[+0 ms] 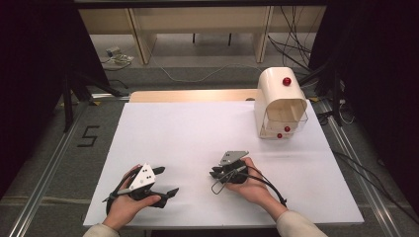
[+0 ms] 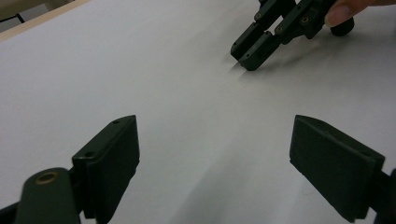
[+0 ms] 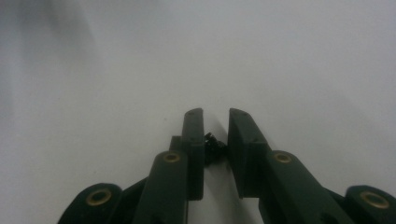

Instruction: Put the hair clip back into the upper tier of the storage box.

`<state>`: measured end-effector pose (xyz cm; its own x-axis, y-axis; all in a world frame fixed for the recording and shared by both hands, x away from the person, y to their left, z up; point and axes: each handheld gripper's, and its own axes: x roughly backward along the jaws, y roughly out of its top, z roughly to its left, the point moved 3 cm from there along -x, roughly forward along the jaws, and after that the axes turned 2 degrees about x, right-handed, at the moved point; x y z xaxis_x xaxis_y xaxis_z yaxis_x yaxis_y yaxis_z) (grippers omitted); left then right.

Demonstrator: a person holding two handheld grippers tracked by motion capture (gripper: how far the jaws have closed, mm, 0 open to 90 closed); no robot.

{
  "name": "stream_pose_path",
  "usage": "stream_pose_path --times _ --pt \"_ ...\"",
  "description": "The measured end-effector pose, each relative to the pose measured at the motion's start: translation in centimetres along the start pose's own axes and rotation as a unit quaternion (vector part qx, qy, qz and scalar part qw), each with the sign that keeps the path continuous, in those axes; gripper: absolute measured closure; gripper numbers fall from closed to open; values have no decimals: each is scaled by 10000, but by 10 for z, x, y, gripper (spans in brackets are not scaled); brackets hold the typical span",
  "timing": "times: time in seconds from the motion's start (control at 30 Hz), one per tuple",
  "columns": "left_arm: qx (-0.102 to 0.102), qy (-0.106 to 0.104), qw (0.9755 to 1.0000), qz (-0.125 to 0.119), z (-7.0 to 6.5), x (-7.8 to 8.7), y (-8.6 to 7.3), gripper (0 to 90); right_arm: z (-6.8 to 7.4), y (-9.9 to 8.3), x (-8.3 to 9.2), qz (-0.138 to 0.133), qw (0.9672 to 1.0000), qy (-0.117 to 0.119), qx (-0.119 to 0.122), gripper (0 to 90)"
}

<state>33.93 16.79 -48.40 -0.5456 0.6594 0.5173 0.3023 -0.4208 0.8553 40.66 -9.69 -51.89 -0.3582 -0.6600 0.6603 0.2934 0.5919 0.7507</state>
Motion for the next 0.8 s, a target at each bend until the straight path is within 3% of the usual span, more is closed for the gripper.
stream_pose_path --times 0.17,0.3,0.8 --pt "5 4 10000 -5 0 0 0 158 0 1 1 -85 9999 65 -82 834" --pt "3 3 10000 -7 0 0 0 158 2 1 0 -75 10000 44 -24 833" --pt "-8 4 10000 -26 1 0 0 158 -1 2 4 -165 9996 124 -178 845"
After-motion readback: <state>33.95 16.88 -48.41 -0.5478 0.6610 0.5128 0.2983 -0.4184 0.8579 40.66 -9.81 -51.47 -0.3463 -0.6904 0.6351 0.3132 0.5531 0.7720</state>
